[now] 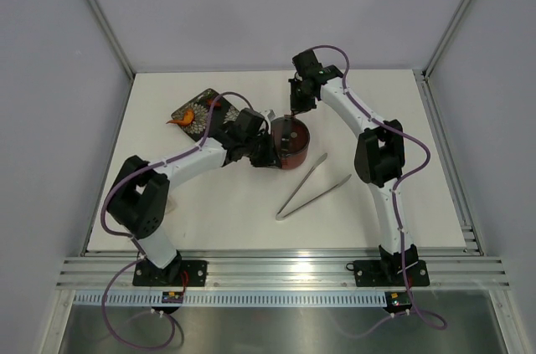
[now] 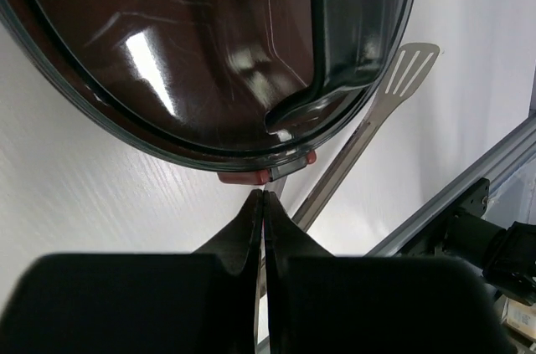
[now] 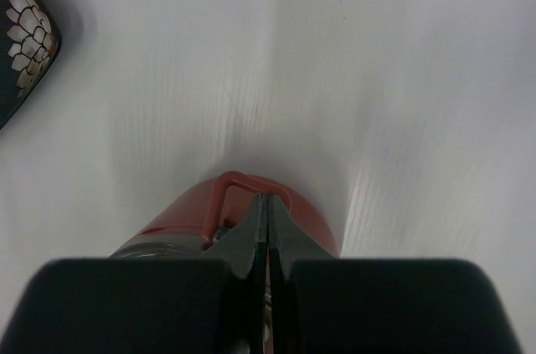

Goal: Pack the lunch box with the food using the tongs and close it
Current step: Close the fastener on the packing box.

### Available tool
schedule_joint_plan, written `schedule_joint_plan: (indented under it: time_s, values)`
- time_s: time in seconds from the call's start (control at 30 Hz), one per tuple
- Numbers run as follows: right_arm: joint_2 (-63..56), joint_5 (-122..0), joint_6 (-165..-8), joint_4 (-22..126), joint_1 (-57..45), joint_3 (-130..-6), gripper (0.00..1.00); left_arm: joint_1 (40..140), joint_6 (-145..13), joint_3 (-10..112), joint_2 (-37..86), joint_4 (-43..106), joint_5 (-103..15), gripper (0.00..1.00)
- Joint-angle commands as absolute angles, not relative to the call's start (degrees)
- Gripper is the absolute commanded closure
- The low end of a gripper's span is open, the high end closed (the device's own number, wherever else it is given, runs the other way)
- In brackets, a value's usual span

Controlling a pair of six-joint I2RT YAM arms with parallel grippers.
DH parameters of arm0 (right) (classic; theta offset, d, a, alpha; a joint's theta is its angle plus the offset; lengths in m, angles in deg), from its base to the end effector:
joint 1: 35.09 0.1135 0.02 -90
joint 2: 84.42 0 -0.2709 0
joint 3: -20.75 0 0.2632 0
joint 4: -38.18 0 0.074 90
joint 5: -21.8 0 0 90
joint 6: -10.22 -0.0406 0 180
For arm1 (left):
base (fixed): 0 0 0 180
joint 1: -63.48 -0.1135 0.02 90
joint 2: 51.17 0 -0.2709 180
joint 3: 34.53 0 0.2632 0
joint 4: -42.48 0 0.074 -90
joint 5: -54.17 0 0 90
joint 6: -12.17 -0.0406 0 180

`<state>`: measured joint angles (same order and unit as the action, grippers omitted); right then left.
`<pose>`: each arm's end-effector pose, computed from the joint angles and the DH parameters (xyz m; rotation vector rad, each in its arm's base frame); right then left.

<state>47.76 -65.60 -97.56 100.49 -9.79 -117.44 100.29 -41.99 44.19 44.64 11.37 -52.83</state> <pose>0.4759 0.2270 0.2465 -0.1876 2.5829 0.3426 0.2925 -0.2337 0.2216 0.1690 2.5780 -0.8940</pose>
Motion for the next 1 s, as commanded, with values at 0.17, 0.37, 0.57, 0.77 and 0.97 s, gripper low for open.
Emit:
schedule_joint_plan:
  time_s: [0.17, 0.37, 0.57, 0.77, 0.97]
  values:
    - [51.5, -61.4, -96.5, 100.5, -10.5, -121.6, 0.99, 101.0, -42.2, 46.7, 47.1, 13.3, -54.4, 1.00]
    - [52.0, -57.5, -96.6, 100.2, -10.5, -119.5, 0.99, 101.0, -42.9, 47.6, 48.2, 13.0, -51.8, 1.00]
    - [49.6, -55.4, -97.1, 98.0, -10.6, -115.5, 0.99, 101.0, -42.9, 48.9, 49.7, 13.6, -50.3, 1.00]
    - [47.9, -52.3, -97.6, 96.8, -10.7, -112.1, 1.00, 101.1, -43.0, 50.5, 51.2, 13.4, -48.4, 1.00]
    - [45.0, -48.8, -100.1, 93.2, -11.4, -106.3, 1.00, 101.0, -42.1, 50.4, 51.4, 13.7, -46.0, 1.00]
